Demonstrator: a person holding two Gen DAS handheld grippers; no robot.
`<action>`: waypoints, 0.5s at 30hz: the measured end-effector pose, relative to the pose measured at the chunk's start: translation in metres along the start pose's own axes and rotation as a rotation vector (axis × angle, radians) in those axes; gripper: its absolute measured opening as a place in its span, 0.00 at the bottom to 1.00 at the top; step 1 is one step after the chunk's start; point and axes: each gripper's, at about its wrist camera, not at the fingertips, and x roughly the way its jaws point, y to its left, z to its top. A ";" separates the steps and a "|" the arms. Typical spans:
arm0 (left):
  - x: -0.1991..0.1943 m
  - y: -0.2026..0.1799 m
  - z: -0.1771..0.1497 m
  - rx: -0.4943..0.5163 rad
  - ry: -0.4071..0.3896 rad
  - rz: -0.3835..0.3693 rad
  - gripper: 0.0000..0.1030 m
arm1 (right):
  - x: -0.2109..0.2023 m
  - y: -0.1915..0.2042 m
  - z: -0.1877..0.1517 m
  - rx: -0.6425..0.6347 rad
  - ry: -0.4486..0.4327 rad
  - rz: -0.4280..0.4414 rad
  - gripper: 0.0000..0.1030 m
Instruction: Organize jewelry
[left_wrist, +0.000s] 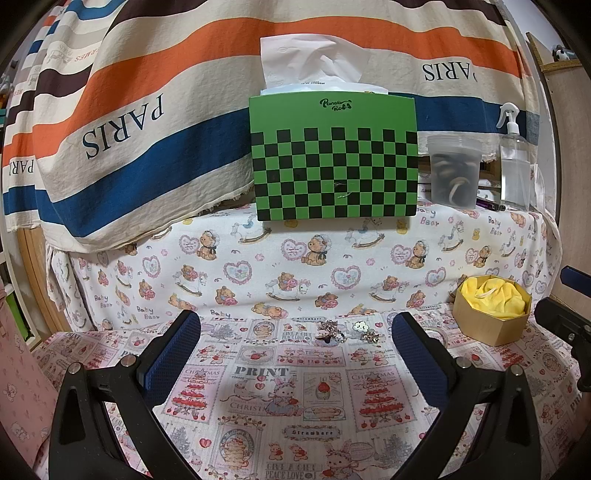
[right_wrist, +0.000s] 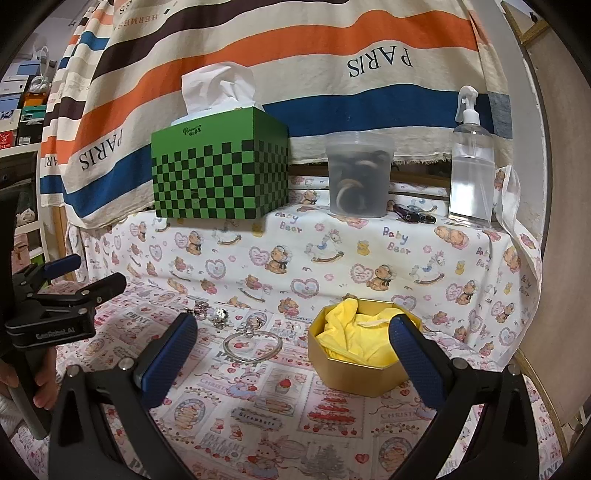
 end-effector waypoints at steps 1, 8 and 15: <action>0.000 0.000 0.000 0.000 0.000 0.000 1.00 | 0.000 0.001 0.000 0.000 -0.001 0.000 1.00; 0.000 0.000 0.000 0.001 -0.001 0.000 1.00 | 0.000 -0.001 0.000 0.001 0.001 -0.008 1.00; -0.001 0.000 0.002 -0.005 -0.007 0.002 1.00 | 0.005 0.000 0.000 0.012 0.031 -0.043 1.00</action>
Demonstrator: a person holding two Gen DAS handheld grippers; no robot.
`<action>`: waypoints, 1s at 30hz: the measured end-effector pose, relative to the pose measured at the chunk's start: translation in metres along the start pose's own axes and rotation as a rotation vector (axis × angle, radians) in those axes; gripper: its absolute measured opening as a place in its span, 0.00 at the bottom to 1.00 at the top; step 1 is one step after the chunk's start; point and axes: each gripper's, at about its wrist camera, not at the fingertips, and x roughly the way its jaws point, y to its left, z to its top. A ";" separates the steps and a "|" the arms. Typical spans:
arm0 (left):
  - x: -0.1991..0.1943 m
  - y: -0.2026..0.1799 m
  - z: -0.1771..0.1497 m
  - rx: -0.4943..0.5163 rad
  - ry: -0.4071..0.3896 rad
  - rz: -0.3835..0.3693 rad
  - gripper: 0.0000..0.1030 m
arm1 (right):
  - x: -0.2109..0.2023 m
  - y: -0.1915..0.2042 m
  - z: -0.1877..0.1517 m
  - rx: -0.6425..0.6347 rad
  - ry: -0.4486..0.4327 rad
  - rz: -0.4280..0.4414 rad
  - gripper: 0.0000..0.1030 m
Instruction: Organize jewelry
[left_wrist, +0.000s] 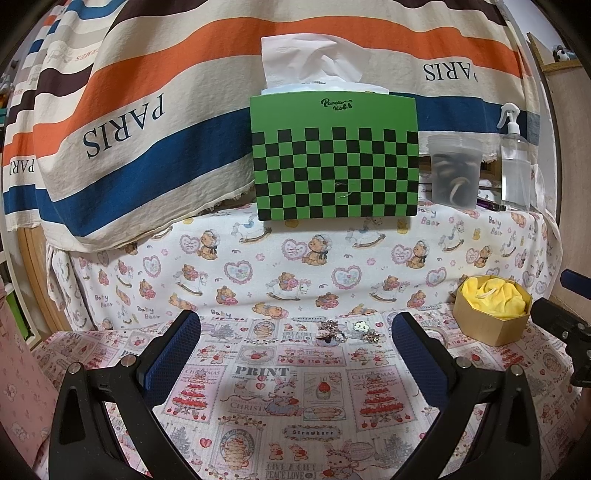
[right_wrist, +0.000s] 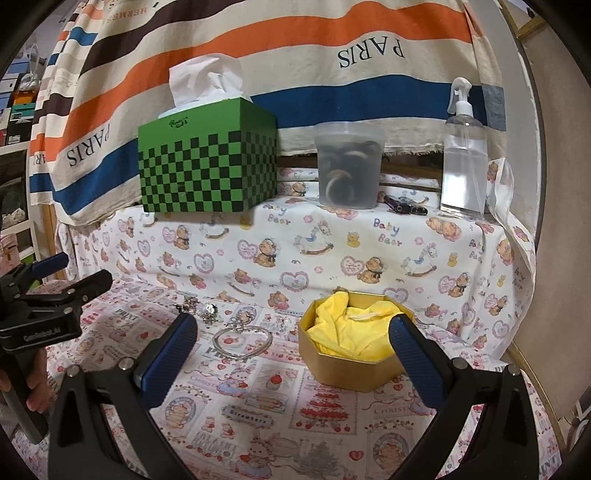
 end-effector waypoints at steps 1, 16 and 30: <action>0.000 0.000 0.000 -0.001 0.001 -0.001 1.00 | 0.000 0.000 0.000 0.000 0.000 -0.004 1.00; 0.003 0.006 -0.002 -0.017 0.015 0.005 1.00 | 0.001 -0.001 0.001 0.003 0.023 -0.057 1.00; 0.002 0.006 0.000 -0.034 -0.003 0.031 1.00 | -0.006 -0.005 0.002 0.029 -0.041 -0.057 1.00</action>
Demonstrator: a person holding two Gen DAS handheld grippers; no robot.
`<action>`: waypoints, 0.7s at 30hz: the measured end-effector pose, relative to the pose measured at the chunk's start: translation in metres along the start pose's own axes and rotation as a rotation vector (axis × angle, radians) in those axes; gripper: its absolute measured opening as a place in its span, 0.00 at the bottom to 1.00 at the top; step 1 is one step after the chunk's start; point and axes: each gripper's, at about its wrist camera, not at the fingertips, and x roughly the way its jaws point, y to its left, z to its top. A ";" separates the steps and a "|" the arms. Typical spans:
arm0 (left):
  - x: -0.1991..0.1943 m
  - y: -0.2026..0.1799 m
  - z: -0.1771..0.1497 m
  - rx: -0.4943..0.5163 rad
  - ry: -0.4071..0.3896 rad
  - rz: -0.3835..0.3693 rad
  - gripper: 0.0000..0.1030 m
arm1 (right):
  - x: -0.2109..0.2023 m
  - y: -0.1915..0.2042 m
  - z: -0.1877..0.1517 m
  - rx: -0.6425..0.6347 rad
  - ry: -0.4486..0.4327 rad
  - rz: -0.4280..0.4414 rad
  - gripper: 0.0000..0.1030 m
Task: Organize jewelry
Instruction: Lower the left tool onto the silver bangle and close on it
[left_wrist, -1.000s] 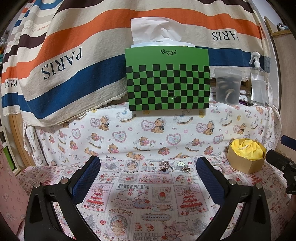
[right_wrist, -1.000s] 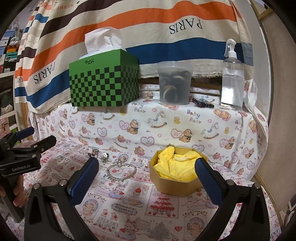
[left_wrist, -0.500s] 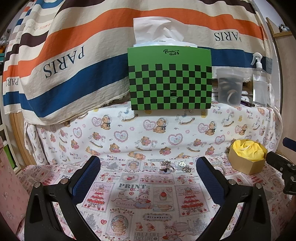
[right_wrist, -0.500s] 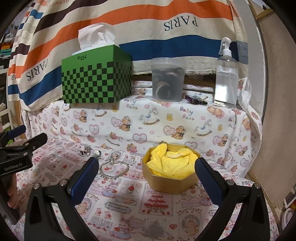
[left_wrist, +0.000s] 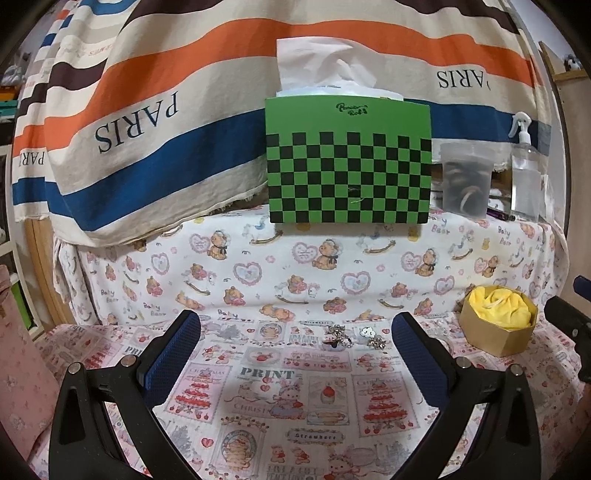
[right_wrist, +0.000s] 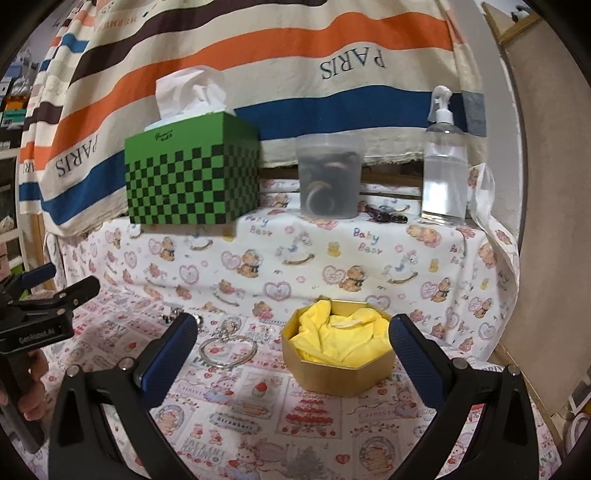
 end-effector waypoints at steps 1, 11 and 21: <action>0.001 0.001 0.000 -0.004 0.010 -0.002 1.00 | 0.001 -0.002 0.001 0.009 -0.002 0.006 1.00; 0.035 -0.004 0.015 -0.126 0.385 -0.091 0.92 | 0.021 -0.037 0.002 0.115 0.101 -0.101 1.00; 0.096 -0.083 0.009 -0.098 0.707 -0.259 0.77 | 0.028 -0.066 0.004 0.118 0.130 -0.225 1.00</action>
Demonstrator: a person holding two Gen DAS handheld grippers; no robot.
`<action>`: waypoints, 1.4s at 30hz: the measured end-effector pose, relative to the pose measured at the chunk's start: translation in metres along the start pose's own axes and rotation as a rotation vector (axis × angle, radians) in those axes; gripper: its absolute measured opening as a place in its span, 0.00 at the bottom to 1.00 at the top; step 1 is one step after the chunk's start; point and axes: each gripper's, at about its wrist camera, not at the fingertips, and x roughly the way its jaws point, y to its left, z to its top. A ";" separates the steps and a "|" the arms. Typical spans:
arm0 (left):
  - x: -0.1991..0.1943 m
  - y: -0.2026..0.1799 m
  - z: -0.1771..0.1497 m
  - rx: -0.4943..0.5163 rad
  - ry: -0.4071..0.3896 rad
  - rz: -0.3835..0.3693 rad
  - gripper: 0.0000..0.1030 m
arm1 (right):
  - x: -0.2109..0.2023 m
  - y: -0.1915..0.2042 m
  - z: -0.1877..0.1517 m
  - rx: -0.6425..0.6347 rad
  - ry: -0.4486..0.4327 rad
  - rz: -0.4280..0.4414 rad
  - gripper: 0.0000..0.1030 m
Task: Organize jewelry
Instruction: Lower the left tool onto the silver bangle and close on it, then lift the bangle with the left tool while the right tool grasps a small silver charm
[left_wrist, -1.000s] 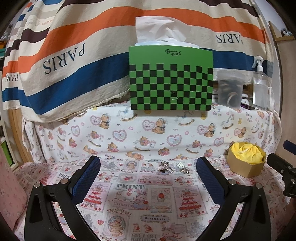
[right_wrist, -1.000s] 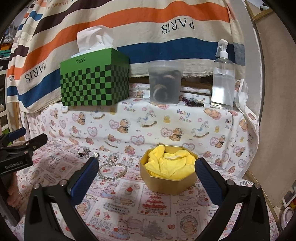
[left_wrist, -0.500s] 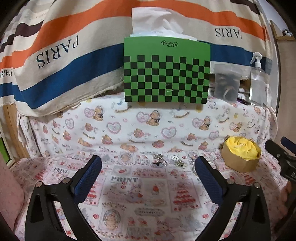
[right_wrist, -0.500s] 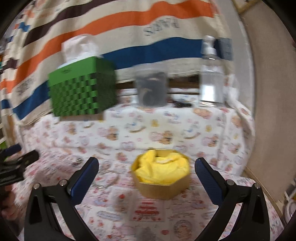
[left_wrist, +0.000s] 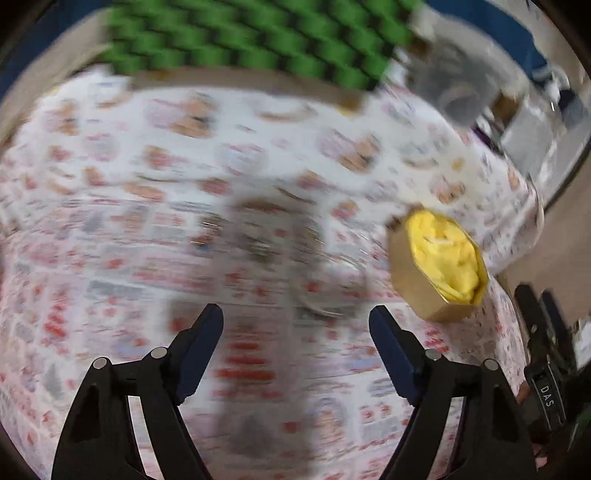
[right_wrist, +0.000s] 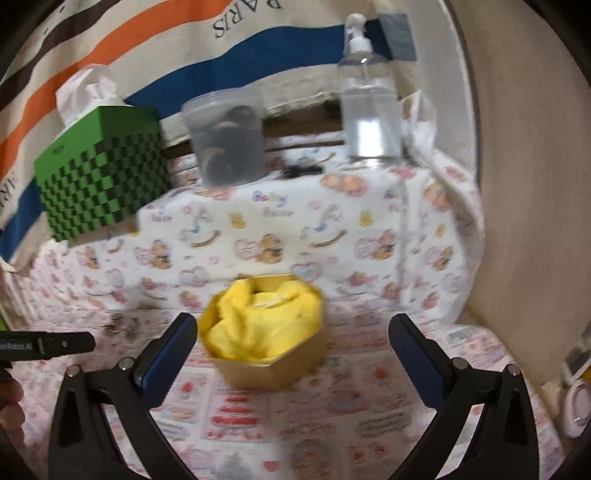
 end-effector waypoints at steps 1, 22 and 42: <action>0.007 -0.007 0.001 0.006 0.015 -0.001 0.77 | -0.006 0.001 0.002 -0.042 -0.048 -0.048 1.00; 0.097 -0.079 0.027 0.057 0.046 0.205 0.67 | 0.001 -0.022 0.010 0.022 0.034 -0.092 1.00; 0.006 -0.027 0.001 0.106 -0.217 0.179 0.65 | 0.007 -0.020 0.006 0.035 0.107 -0.022 1.00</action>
